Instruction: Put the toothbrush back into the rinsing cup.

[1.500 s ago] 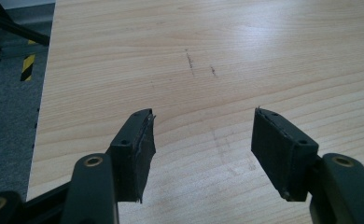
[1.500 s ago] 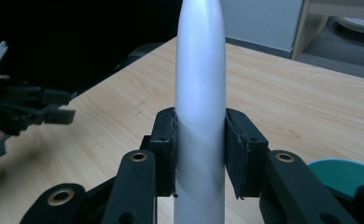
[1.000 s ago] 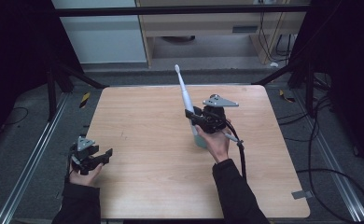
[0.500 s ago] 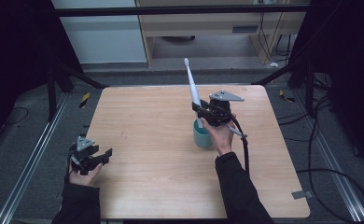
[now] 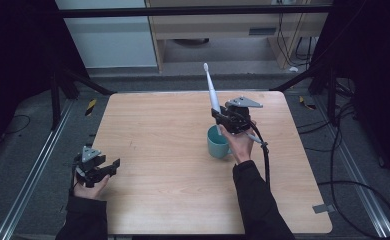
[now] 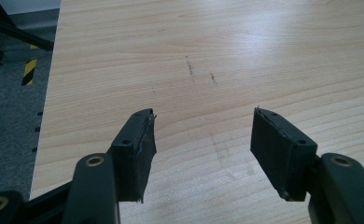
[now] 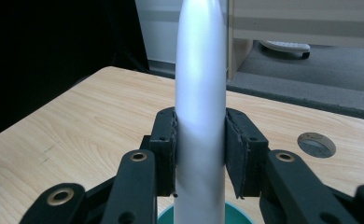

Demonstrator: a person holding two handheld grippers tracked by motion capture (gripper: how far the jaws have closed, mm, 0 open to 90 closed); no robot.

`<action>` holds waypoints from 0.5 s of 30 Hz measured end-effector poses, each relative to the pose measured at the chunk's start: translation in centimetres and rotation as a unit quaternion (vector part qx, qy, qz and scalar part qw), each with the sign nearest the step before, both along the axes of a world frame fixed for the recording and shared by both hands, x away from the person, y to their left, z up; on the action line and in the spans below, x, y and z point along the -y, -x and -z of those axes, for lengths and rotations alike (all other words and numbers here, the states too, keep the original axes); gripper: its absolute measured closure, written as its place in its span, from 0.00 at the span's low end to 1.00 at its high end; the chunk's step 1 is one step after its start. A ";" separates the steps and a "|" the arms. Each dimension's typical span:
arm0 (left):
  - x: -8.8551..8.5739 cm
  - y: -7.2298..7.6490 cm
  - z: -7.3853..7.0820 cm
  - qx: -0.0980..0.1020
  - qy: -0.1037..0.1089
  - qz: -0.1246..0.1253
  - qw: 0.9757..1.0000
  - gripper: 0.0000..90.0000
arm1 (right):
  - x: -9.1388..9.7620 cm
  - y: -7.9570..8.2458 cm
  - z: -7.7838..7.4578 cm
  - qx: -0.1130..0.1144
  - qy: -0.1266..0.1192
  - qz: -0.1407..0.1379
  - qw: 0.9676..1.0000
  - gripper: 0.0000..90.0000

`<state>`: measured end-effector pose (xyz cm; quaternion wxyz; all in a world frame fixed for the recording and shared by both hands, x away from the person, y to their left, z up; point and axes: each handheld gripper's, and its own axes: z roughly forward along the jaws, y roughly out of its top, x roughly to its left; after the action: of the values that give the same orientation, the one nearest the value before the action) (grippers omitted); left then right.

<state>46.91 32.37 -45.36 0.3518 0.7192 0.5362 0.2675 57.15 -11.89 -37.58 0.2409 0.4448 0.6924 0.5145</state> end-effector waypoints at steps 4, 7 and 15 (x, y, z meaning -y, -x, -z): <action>0.0 0.0 0.0 0.000 0.000 0.000 1.000 0.44 | 0.0 -0.1 0.3 0.003 0.009 0.003 1.000 0.74; 0.0 0.0 -0.1 0.001 0.000 0.000 1.000 0.44 | 0.0 -0.1 0.6 0.004 0.013 0.003 1.000 0.74; 0.0 0.0 0.0 0.002 0.000 0.000 1.000 0.44 | 0.0 0.1 1.8 0.003 0.017 0.008 1.000 0.74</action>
<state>46.89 32.36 -45.31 0.3524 0.7189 0.5354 0.2688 57.05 -11.93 -39.34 0.2549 0.4448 0.6964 0.5022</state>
